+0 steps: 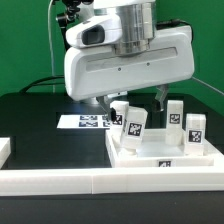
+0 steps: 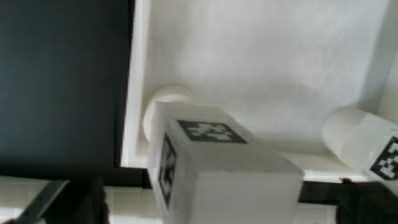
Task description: Assemble square table
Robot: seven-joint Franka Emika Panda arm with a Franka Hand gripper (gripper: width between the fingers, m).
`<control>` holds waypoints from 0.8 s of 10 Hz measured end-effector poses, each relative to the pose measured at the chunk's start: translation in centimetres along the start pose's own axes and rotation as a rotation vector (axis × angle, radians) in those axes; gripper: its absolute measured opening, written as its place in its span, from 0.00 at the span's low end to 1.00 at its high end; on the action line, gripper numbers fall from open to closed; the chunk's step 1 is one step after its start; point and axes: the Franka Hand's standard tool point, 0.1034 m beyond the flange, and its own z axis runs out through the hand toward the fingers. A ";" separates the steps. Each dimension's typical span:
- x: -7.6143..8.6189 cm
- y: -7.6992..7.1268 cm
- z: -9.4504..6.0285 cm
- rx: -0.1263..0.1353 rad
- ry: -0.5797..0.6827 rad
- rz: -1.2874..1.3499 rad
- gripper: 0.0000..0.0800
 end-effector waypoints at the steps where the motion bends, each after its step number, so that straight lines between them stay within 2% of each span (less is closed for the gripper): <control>1: 0.0 -0.1 0.0 0.000 0.000 -0.002 0.81; 4: 0.1 -0.5 0.1 -0.001 0.000 -0.002 0.81; 6: 0.5 -1.4 0.1 -0.025 0.005 0.008 0.81; 8: 0.5 -1.4 0.2 -0.027 0.006 0.005 0.81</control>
Offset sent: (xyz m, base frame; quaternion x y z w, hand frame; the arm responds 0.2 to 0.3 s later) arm 0.0000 0.0000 0.0000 -0.0650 0.0000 0.0000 0.9979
